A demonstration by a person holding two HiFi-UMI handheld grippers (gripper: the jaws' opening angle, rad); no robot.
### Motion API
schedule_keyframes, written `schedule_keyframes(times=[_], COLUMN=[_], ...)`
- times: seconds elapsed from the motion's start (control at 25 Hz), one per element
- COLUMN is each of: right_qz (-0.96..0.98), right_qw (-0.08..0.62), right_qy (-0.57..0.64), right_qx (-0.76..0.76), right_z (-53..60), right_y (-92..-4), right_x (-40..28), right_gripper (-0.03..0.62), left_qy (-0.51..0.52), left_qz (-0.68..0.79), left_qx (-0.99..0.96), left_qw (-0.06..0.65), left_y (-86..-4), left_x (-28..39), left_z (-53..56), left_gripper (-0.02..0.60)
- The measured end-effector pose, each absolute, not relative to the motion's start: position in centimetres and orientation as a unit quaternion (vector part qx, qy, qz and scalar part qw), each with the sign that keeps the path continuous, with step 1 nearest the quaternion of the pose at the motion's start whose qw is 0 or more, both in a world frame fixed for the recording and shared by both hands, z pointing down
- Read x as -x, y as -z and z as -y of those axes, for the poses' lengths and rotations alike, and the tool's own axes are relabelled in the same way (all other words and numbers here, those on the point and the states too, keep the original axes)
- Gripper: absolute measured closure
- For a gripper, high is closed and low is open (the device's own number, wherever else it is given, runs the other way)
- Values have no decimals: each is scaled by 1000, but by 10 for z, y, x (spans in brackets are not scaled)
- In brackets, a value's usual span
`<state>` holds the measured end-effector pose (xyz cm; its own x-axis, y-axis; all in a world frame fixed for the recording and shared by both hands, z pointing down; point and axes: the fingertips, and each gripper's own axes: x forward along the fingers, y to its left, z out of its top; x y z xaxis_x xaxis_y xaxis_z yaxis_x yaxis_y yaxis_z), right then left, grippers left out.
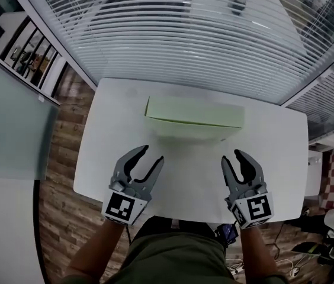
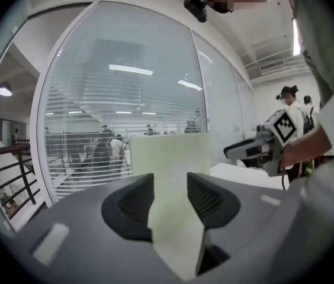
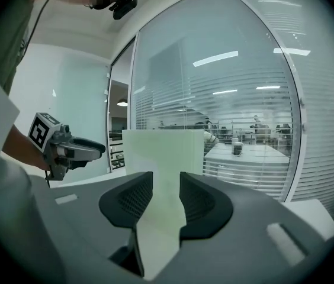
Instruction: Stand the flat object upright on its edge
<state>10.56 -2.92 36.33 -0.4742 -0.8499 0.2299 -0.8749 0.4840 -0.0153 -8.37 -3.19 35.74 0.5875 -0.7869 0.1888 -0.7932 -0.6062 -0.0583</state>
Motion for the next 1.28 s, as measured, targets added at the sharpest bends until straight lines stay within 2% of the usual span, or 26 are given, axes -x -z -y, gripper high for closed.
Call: schedule_keyframes(times=[0.16,0.28,0.72,1.28], right_qz=[863,870,889,902], right_qw=[96,92,74,67], right_qy=[-63,-62,-60,-70], right_qx=[-492,-480,-447,-421], right_z=[15,7,-9,-23], right_y=[-355,-348,-329,-325], right_x=[-100,-95,-89,-74], right_gripper=[546,582,583,583], left_qy=[-98,-97,-99,-93], left_qz=[433,425,402,377], left_qx=[-896,-900,-910,-922], left_qw=[18,11,-7,-9], left_y=[-358,-351,-338,-331], left_x=[75,70,40,22], left_z=[17,10,-9,-27], left_gripper=[477,536,578,581])
